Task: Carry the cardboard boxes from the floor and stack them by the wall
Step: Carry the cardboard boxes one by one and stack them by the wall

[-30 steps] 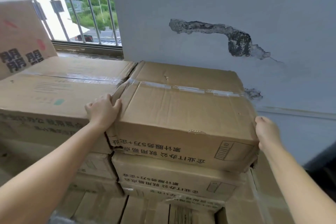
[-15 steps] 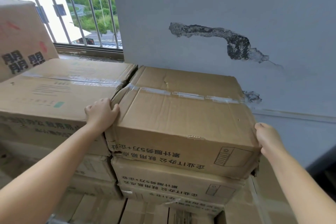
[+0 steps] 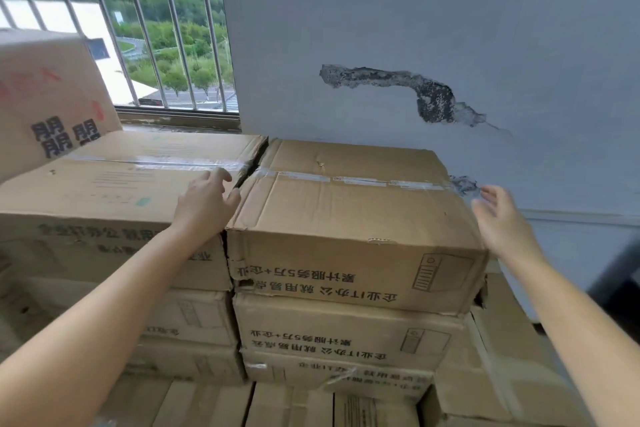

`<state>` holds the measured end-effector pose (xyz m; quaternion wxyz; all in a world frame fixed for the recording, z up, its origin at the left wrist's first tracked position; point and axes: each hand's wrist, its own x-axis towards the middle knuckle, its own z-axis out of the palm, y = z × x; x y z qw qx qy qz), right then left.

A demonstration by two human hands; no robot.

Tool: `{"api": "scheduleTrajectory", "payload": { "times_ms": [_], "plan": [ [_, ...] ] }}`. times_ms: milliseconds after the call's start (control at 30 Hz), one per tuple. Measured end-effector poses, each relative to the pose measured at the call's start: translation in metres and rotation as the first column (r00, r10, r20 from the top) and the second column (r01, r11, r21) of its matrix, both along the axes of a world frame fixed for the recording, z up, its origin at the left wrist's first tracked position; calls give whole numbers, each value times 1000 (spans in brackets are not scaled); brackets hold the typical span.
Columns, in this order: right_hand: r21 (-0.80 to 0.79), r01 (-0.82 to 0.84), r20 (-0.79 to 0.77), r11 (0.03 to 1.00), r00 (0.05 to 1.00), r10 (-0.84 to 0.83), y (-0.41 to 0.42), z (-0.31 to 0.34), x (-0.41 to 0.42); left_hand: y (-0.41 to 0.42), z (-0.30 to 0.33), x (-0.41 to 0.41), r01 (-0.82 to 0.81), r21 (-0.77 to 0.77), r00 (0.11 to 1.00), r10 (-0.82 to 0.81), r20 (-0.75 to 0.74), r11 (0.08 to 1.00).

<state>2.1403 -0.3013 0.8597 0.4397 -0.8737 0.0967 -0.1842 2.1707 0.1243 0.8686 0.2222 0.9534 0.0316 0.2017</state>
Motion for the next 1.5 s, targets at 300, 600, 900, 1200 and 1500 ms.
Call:
{"api": "scheduleTrajectory", "payload": {
  "times_ms": [300,600,900,1200,1500],
  "plan": [
    [242,-212,130,947,974,185,94,3,-145,27,9,-149,495,-413,860,-500,105,765],
    [441,-19,-118,897,990,79,165,-96,-318,73,-76,-248,431,-603,779,-614,-128,672],
    [626,392,-261,674,920,-293,199,-150,-460,67,-137,-341,278,-699,700,-637,-322,659],
    [591,644,-311,486,737,-600,190,-163,-604,-22,-150,-403,538,-609,378,-812,-445,583],
    [520,812,-352,266,487,-799,163,-159,-799,-169,-141,-538,681,-648,111,-923,-369,341]
  ]
}}
